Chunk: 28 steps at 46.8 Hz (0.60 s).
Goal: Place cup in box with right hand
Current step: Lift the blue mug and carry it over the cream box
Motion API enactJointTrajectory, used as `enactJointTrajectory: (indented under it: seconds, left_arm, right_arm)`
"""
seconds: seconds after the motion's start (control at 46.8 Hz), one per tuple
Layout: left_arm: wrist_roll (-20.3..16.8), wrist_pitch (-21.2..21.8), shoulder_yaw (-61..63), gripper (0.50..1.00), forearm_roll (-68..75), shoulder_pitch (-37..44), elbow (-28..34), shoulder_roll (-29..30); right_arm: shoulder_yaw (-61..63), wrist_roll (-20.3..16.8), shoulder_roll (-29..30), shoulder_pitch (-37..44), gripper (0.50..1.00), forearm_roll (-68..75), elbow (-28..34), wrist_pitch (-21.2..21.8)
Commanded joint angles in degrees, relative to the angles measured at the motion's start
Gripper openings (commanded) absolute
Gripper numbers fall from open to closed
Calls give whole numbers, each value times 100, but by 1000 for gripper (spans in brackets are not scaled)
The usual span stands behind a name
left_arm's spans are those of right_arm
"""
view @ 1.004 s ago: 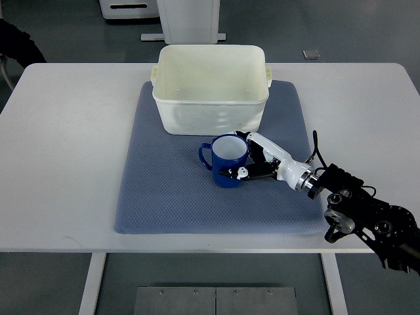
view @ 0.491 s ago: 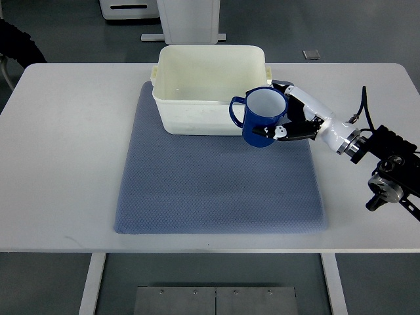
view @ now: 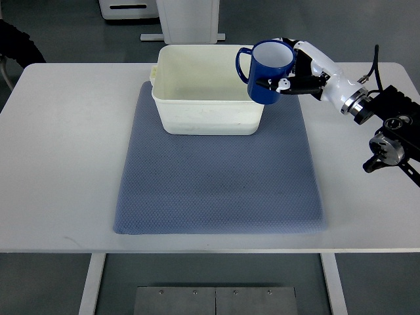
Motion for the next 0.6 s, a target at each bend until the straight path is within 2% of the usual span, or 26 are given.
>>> enactJointTrajectory:
  seconds: [0.0, 0.214, 0.47, 0.577]
  left_arm:
    - [-1, 0, 0, 1000, 0, -1, 0, 0]
    - [-1, 0, 0, 1000, 0, -1, 0, 0]
    - [-1, 0, 0, 1000, 0, -1, 0, 0]
    - [-1, 0, 0, 1000, 0, -1, 0, 0]
  right_arm:
    - [-12, -105, 188, 132, 500, 4, -166, -95]
    - [-39, -421, 654, 317, 500, 4, -518, -491]
    - [-48, -509, 1146, 528, 500, 4, -1142, -588]
    - [-56, -509, 1374, 581, 500, 4, -1370, -763]
